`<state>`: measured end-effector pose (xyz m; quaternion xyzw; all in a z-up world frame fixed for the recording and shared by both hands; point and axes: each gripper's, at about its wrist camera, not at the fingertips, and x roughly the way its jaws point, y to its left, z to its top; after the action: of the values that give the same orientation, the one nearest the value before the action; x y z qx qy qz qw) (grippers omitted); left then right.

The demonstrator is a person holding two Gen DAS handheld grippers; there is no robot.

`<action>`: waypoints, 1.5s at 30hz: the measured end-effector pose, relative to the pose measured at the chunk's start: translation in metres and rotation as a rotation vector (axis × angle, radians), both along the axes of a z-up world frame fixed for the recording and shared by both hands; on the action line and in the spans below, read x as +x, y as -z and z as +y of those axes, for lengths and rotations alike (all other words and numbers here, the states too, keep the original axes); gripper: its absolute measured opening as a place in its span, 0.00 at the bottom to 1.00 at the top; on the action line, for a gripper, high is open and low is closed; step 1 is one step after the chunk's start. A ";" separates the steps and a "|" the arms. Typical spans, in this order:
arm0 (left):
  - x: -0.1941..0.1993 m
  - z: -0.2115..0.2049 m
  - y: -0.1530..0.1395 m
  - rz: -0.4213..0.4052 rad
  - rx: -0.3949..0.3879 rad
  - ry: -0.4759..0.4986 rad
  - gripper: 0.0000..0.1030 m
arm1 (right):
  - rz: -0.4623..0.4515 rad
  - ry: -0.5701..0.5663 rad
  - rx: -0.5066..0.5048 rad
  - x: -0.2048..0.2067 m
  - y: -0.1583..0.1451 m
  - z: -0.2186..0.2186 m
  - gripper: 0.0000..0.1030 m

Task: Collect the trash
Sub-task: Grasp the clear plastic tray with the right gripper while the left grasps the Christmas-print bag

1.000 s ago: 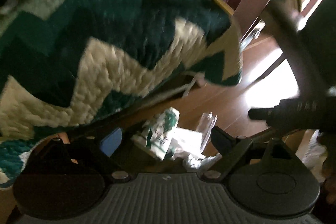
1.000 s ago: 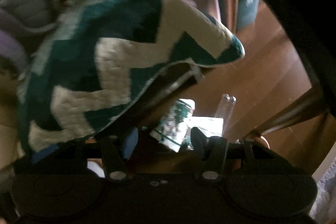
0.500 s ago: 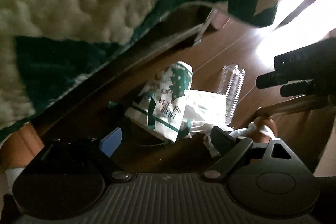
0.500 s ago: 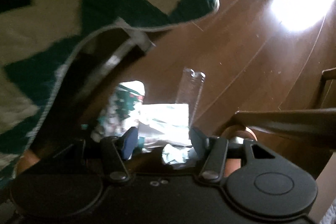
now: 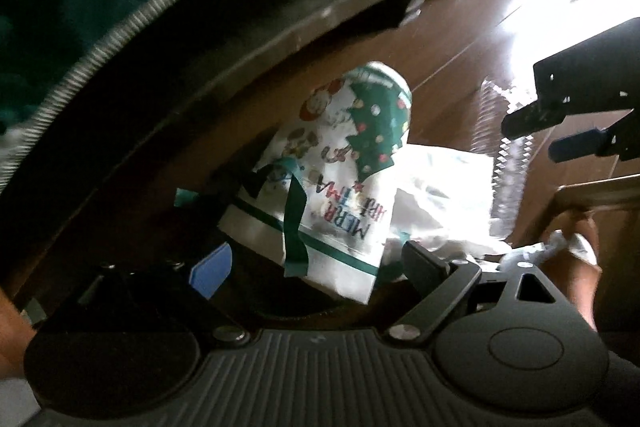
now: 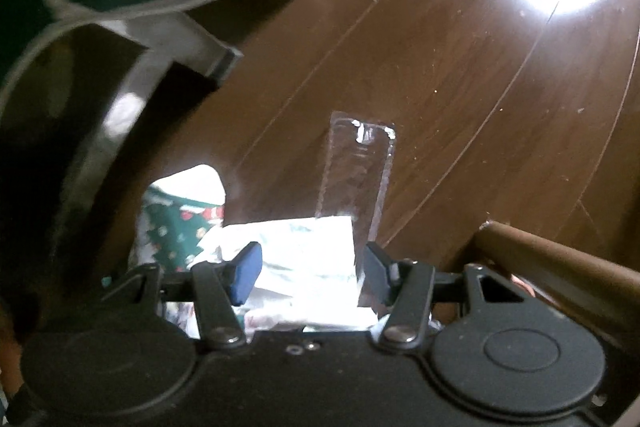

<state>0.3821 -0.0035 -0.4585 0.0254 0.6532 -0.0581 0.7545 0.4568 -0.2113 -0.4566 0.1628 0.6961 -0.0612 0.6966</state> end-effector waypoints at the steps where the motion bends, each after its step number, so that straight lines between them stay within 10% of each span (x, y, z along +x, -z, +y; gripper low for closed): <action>1: 0.001 0.000 0.006 0.006 0.004 0.003 0.89 | 0.004 0.002 0.000 0.002 0.007 -0.001 0.54; 13: 0.009 0.005 0.048 0.086 -0.011 -0.005 0.78 | 0.047 -0.025 -0.016 0.010 0.055 -0.004 0.53; 19: 0.014 0.014 0.056 0.120 -0.092 -0.061 0.47 | 0.033 -0.077 -0.056 0.009 0.062 0.000 0.50; 23: 0.014 0.019 0.057 0.131 -0.126 -0.106 0.08 | 0.009 -0.103 -0.078 0.006 0.057 0.003 0.49; 29: 0.006 0.029 0.049 0.108 -0.150 -0.145 0.01 | -0.024 -0.216 -0.124 0.001 0.044 0.016 0.43; 38: -0.017 0.036 0.025 0.043 -0.152 -0.033 0.05 | -0.056 -0.427 -0.170 -0.005 0.023 0.040 0.41; 40: -0.017 0.035 0.025 0.040 -0.158 -0.034 0.17 | -0.061 -0.482 -0.191 -0.009 0.021 0.041 0.41; 42: -0.014 0.033 0.025 0.030 -0.147 -0.040 0.60 | -0.055 -0.492 -0.190 -0.013 0.020 0.036 0.41; 45: -0.008 0.029 0.022 -0.004 -0.140 -0.037 0.69 | -0.042 -0.458 -0.181 -0.014 0.025 0.029 0.41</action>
<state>0.3741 0.0252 -0.4803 -0.0396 0.6465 -0.0895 0.7566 0.4428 -0.1821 -0.4812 -0.0611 0.6919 0.0399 0.7183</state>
